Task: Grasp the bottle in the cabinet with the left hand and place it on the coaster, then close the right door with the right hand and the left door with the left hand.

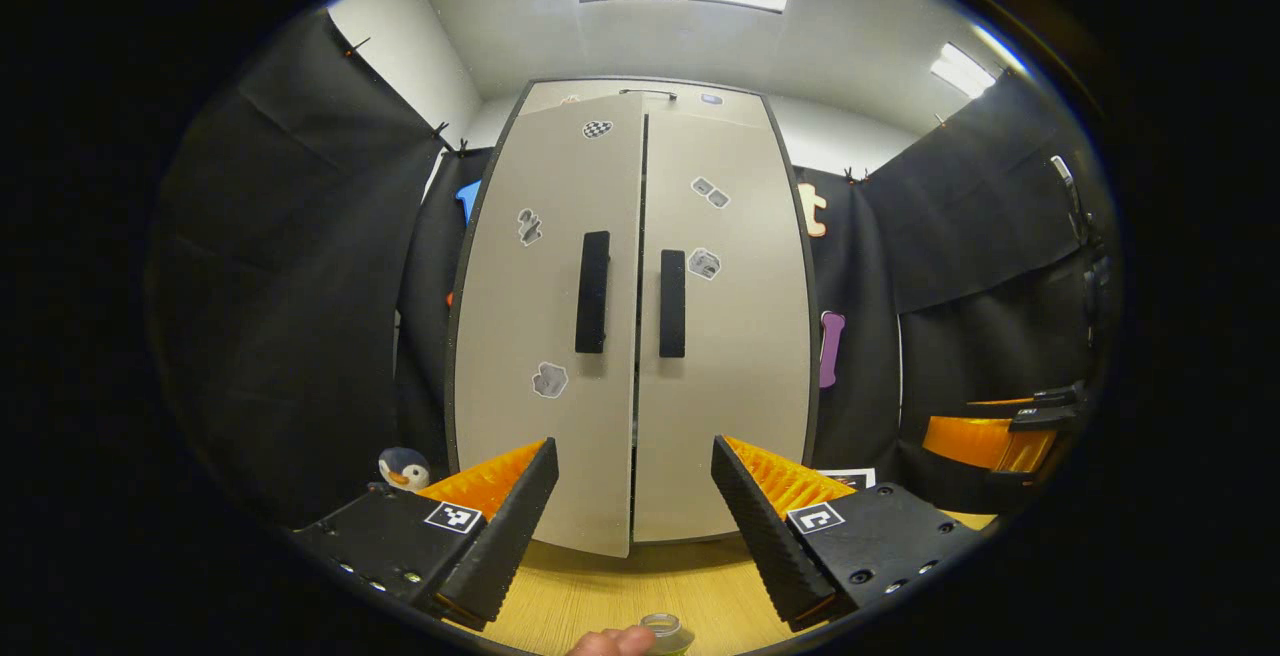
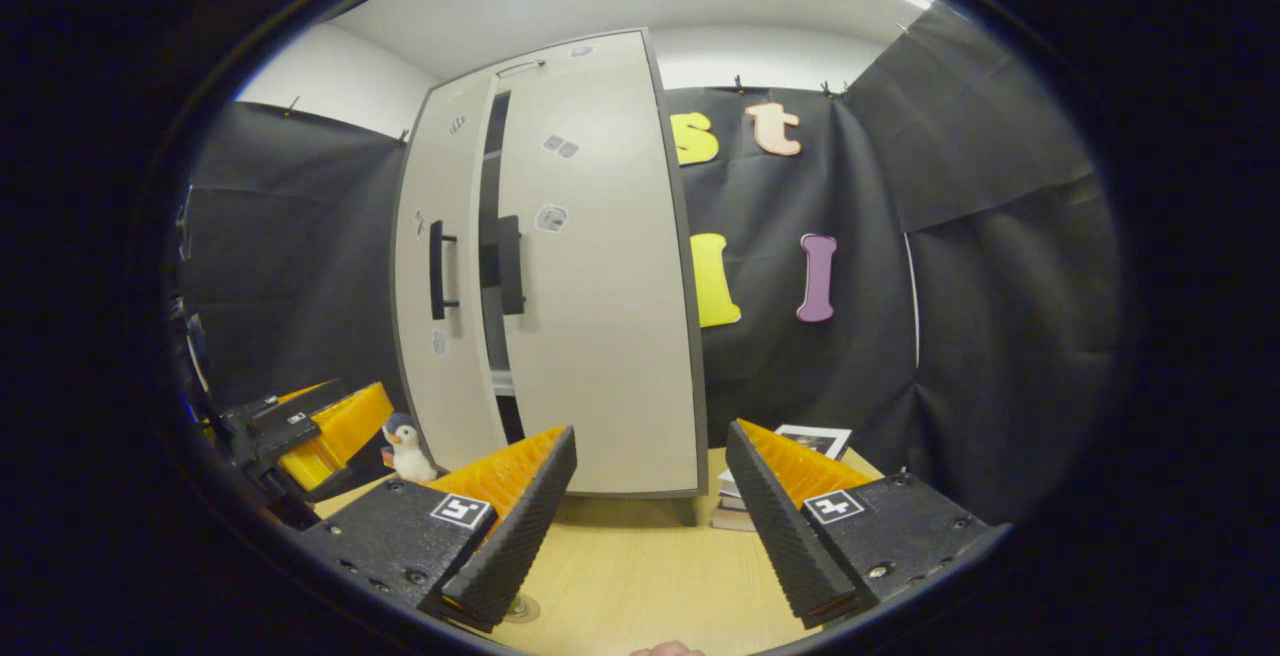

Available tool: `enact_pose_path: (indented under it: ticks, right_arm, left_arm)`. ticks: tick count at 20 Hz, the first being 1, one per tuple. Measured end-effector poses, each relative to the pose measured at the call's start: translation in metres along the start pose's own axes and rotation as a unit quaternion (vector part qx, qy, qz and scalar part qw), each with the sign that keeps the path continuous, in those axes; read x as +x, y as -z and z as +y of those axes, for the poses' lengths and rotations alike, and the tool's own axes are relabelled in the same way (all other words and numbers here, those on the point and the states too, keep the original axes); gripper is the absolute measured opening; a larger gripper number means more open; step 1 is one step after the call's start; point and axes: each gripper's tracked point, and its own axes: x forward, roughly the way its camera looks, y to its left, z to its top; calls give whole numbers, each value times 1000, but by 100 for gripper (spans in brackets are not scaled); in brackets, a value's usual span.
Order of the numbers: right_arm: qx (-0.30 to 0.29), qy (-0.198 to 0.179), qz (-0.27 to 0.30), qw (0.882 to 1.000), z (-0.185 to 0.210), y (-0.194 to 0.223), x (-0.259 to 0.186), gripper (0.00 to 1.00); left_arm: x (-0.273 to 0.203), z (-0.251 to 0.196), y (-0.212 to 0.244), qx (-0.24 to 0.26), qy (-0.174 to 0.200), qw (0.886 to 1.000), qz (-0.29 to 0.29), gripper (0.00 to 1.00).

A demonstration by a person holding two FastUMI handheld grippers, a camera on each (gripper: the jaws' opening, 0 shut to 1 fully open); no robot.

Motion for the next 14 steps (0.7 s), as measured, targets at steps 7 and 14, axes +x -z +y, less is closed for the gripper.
enact_pose_path:
  ticks: [7, 14]
  right_arm:
    - [5, -6, 14, 1000, 2, 11, 1, 99]
    - [12, -8, 24, 1000, 4, 19, -2, 99]
  left_arm:
    - [-3, 1, -2, 7, -4, 1000, -2, 95]
    - [-5, 8, 6, -11, -14, 1000, 14, 95]
